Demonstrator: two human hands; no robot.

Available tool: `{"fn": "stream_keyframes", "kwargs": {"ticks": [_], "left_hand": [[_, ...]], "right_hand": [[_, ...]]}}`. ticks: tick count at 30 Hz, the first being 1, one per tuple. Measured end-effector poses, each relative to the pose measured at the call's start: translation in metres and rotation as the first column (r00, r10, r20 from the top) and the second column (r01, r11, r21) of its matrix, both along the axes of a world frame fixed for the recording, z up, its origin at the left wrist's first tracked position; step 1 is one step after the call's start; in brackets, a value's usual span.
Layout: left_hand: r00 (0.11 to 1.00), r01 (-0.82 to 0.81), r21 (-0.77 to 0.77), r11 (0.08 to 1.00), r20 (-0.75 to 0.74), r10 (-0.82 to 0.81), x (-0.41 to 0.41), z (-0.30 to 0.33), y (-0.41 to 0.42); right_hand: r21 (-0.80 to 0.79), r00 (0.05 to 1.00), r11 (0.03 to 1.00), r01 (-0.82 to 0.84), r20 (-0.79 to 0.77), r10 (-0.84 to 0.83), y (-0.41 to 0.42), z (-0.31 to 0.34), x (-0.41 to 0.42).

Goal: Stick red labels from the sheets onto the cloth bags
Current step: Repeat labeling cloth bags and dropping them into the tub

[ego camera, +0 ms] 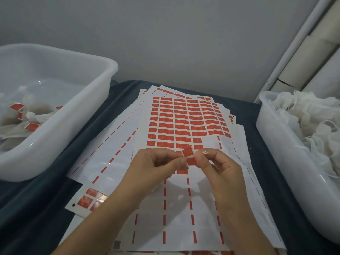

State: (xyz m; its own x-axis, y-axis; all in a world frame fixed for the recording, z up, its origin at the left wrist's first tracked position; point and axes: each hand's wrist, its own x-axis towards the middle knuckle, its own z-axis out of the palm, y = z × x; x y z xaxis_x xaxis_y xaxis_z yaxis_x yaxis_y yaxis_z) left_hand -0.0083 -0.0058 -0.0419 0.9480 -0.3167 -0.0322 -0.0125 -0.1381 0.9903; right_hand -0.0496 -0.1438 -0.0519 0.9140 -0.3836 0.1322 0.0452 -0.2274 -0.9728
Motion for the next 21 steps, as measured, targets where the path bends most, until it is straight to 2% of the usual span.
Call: {"fn": "stream_keyframes", "kwargs": {"ticks": [4,6,8,10,13,16,18,19,21], "left_hand": [[0.983,-0.119,0.044,0.992,0.146,0.112,-0.002,-0.001,-0.005],[0.931,-0.171,0.079,0.982,0.339,0.135,-0.003,-0.002,-0.003],[0.754,-0.229,0.138,0.964,0.652,0.086,-0.004,-0.007,-0.001],[0.625,-0.281,0.176,0.943,0.779,0.041,-0.006,-0.014,-0.002],[0.598,-0.324,0.152,0.934,0.798,0.077,-0.007,-0.017,-0.003],[0.602,-0.319,0.127,0.939,0.793,0.097,-0.005,-0.017,-0.001],[0.683,-0.268,0.114,0.957,0.723,0.105,-0.006,-0.016,-0.002],[0.755,-0.226,0.091,0.97,0.646,0.115,-0.007,-0.015,-0.002],[0.911,-0.141,-0.022,0.99,0.389,0.139,-0.011,-0.008,-0.003]], "right_hand": [[0.037,0.999,0.999,0.026,-0.03,-0.025,0.0,0.0,-0.001],[0.06,0.999,0.998,0.011,-0.049,-0.008,0.002,0.0,0.0],[0.054,0.998,0.998,-0.012,-0.055,0.015,0.004,0.001,0.0],[0.053,0.999,0.998,-0.022,-0.032,0.024,0.005,0.002,-0.001],[-0.018,0.999,1.0,-0.014,0.035,0.014,0.005,0.003,-0.003],[-0.174,0.993,0.984,0.026,0.115,-0.006,0.004,0.003,-0.004],[-0.285,0.981,0.956,0.069,0.195,-0.012,0.003,0.004,-0.006],[-0.275,0.977,0.958,0.081,0.213,-0.021,0.001,0.005,-0.007],[-0.08,0.977,0.994,0.073,0.207,-0.055,0.0,0.011,-0.008]]}}
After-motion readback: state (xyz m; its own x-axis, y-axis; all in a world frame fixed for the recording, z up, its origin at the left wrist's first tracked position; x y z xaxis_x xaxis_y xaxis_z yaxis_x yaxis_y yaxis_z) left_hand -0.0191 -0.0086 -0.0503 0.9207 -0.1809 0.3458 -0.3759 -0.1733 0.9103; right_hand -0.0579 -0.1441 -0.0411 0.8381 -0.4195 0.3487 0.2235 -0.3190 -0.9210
